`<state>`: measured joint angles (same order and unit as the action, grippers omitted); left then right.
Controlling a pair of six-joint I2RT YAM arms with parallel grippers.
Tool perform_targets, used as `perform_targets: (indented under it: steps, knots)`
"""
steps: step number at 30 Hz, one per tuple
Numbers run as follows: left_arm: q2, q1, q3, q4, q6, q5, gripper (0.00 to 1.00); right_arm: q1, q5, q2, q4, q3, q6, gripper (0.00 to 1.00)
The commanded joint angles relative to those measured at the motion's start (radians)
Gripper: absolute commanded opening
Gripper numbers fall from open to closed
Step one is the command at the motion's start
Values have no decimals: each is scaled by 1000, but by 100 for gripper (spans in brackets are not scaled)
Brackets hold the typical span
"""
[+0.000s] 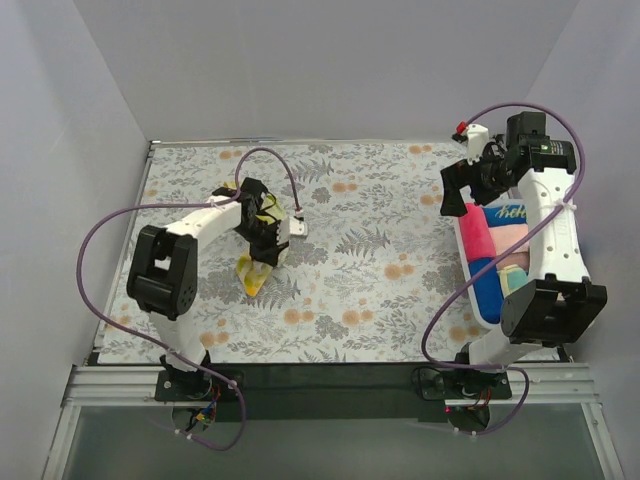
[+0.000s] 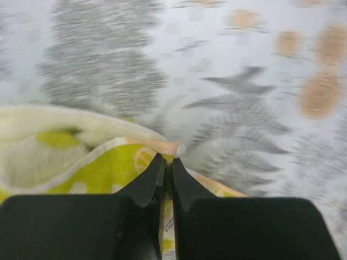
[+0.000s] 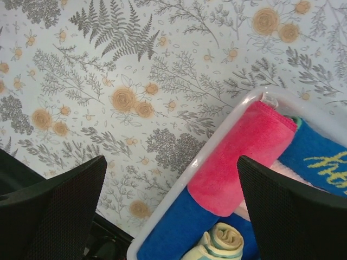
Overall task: Roll the towels
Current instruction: Move the towel to the center of the board, then flatten the towel
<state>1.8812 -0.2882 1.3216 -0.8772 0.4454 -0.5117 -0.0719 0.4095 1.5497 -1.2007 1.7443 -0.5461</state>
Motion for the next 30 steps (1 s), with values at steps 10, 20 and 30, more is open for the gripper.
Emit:
perform_targets:
  steps: [10, 20, 30]
  knots:
    - [-336, 35, -239, -500, 397, -7, 0, 208, 107, 96, 111, -129, -41, 74]
    - [-413, 231, -168, -490, 271, 23, 57, 478, 0, 256, 381, -69, 72, 71]
    - [-445, 373, -157, -424, 79, -59, 59, 652, -49, 604, 451, 296, 156, 69]
